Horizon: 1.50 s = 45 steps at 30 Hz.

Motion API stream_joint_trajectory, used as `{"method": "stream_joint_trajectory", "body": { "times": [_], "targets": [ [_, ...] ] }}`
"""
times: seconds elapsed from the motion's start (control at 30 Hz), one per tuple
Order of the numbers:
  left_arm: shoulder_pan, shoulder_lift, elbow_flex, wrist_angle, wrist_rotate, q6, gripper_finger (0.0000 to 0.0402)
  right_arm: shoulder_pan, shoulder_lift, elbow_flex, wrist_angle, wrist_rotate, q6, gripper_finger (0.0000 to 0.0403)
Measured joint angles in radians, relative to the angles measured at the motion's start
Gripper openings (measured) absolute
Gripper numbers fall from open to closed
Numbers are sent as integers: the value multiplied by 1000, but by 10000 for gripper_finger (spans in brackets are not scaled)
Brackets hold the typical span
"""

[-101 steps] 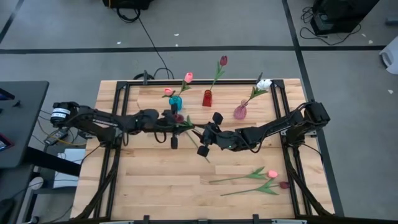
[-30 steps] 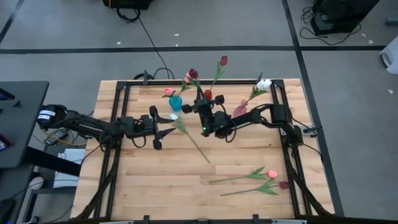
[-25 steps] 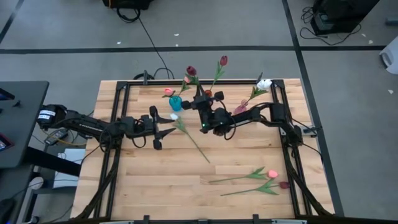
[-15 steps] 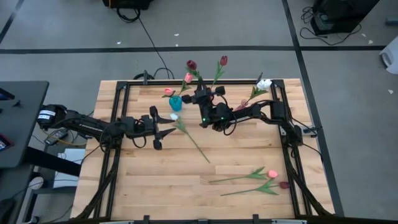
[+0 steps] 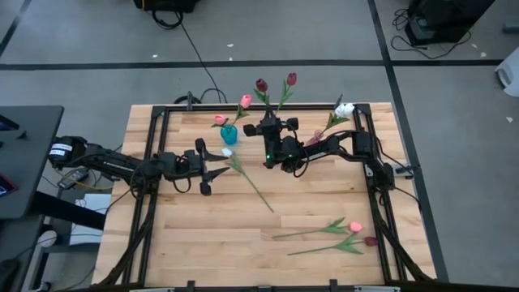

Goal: Sort flowers into vase by color
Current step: Put the top red tulip into the red vase

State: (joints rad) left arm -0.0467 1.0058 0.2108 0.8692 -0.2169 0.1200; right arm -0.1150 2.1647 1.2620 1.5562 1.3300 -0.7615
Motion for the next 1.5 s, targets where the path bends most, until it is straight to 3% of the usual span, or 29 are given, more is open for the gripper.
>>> {"method": "stream_joint_trajectory", "body": {
  "times": [0.3,0.87,1.2,1.5],
  "targets": [
    [0,0,0,1,0,0,166,0,0,-9,-67,44,27,12],
    [0,0,0,1,-11,-1,166,-11,0,-9,-584,-25,485,10],
    [0,0,0,-4,-11,-1,166,-23,0,-9,-702,-37,647,10],
    [0,0,0,-3,-11,-1,166,-24,-1,-9,-719,-48,660,10]
  ]
}}
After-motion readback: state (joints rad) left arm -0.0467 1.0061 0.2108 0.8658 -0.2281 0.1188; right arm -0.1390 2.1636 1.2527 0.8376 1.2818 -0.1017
